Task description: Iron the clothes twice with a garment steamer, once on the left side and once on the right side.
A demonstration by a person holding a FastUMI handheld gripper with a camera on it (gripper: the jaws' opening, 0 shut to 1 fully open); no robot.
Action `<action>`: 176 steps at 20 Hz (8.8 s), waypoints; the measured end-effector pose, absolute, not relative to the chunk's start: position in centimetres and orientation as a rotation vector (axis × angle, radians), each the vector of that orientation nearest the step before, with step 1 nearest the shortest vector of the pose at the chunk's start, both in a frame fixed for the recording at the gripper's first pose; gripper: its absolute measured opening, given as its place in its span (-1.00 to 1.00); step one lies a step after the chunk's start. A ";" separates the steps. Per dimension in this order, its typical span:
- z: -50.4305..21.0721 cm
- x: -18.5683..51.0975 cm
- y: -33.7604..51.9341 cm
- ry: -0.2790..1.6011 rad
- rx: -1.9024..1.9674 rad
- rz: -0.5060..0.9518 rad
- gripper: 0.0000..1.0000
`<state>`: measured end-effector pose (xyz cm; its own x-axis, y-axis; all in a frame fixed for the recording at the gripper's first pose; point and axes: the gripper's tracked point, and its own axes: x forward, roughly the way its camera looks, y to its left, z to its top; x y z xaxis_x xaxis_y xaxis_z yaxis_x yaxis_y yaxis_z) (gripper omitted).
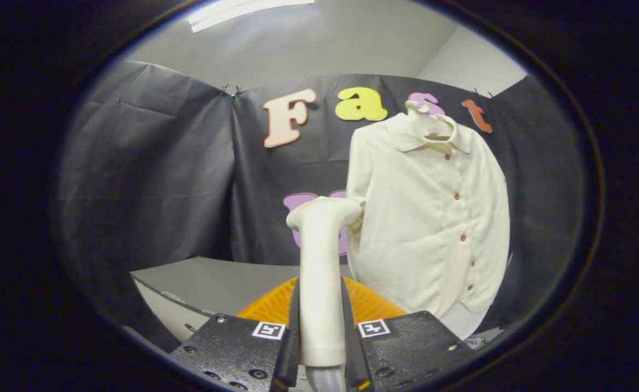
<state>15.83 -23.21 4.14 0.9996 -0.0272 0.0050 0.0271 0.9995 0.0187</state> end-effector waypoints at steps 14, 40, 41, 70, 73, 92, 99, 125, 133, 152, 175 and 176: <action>11.5 20.7 -37.2 -0.221 0.087 -0.139 -0.32; -3.8 19.5 -37.3 -0.032 0.237 -0.129 -0.33; -4.5 19.2 -37.2 -0.024 0.243 -0.127 -0.33; -25.8 12.2 -38.5 0.239 0.393 -0.123 -0.33; -25.0 10.8 -38.9 0.235 0.398 -0.123 -0.34; 1.5 11.9 -46.7 -0.099 0.313 -0.176 -0.36; 9.5 17.6 -50.7 -0.179 0.286 -0.198 -0.37; 2.5 21.4 -54.4 -0.174 0.465 -0.202 -0.36; -3.5 19.5 -54.4 -0.104 0.495 -0.232 -0.37; -17.3 14.3 -54.2 0.050 0.618 -0.323 -0.36; -7.5 3.4 -37.6 -0.008 0.554 -0.195 -0.36; -6.3 3.2 -35.7 -0.011 0.533 -0.173 -0.36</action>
